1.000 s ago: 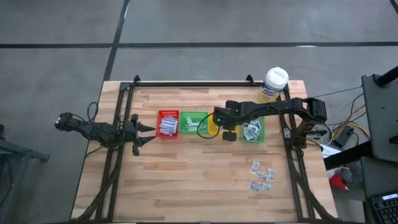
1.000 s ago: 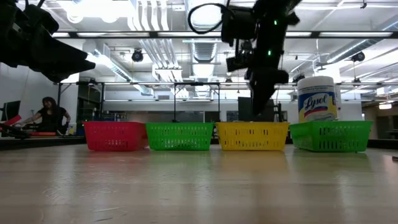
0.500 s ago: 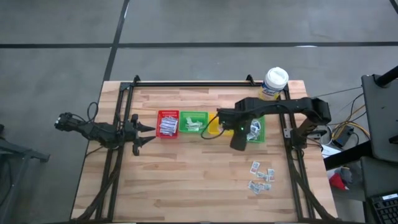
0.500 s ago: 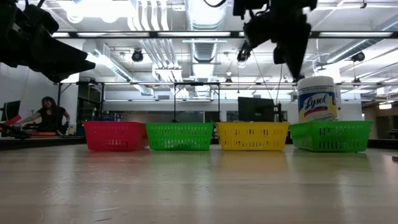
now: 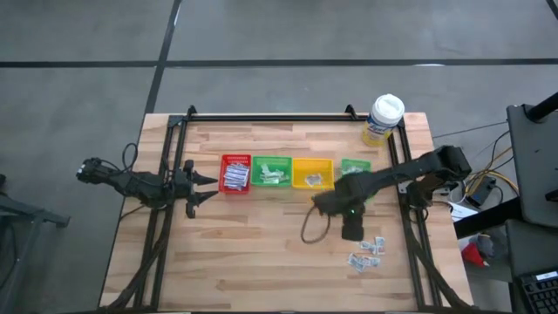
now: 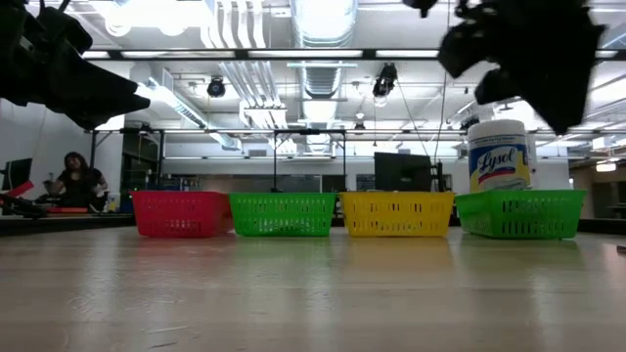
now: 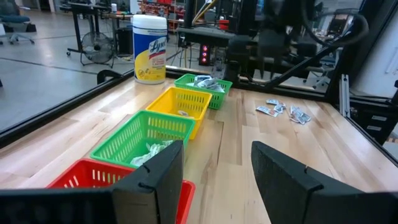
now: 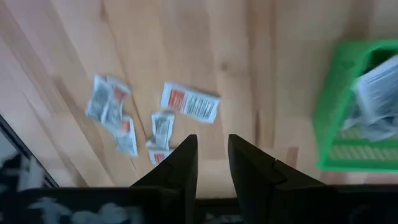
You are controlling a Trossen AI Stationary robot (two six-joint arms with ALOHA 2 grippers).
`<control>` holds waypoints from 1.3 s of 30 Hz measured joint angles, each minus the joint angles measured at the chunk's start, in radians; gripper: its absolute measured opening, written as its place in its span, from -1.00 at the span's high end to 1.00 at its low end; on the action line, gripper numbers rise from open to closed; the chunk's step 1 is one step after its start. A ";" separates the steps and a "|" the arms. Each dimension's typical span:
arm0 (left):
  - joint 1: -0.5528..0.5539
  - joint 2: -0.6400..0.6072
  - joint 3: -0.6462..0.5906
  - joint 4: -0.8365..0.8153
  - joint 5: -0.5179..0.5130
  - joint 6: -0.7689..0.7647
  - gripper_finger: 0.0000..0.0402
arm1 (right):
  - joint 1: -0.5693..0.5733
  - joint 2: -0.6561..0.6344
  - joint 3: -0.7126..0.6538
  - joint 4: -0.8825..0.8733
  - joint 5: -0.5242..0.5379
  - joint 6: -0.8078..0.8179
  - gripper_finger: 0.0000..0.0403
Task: Pick & Place First Aid Supplies
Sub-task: Put the orange ointment pack into the yellow bin
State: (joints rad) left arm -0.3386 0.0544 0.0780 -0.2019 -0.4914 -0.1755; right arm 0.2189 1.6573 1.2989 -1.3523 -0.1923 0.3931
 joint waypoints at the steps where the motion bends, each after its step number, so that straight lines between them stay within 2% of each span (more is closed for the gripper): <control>1: 0.000 0.000 0.000 0.000 0.000 0.000 0.06 | 0.021 0.000 -0.013 0.001 0.000 -0.001 0.56; 8: 0.000 0.000 0.000 0.000 0.000 0.000 0.06 | 0.151 0.000 -0.115 0.050 0.015 -0.008 0.61; 16: 0.000 0.000 0.000 0.000 0.000 0.000 0.06 | 0.242 0.000 -0.253 0.188 0.098 -0.009 0.66; 27: 0.000 0.000 0.000 0.000 0.000 0.000 0.06 | 0.253 0.000 -0.354 0.318 0.117 -0.011 0.58; 39: 0.000 0.000 0.000 0.000 0.000 0.000 0.06 | 0.253 0.001 -0.362 0.375 0.116 -0.011 0.62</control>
State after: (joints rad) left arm -0.3388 0.0544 0.0780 -0.2018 -0.4911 -0.1757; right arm 0.4721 1.6581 0.9368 -0.9770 -0.0767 0.3820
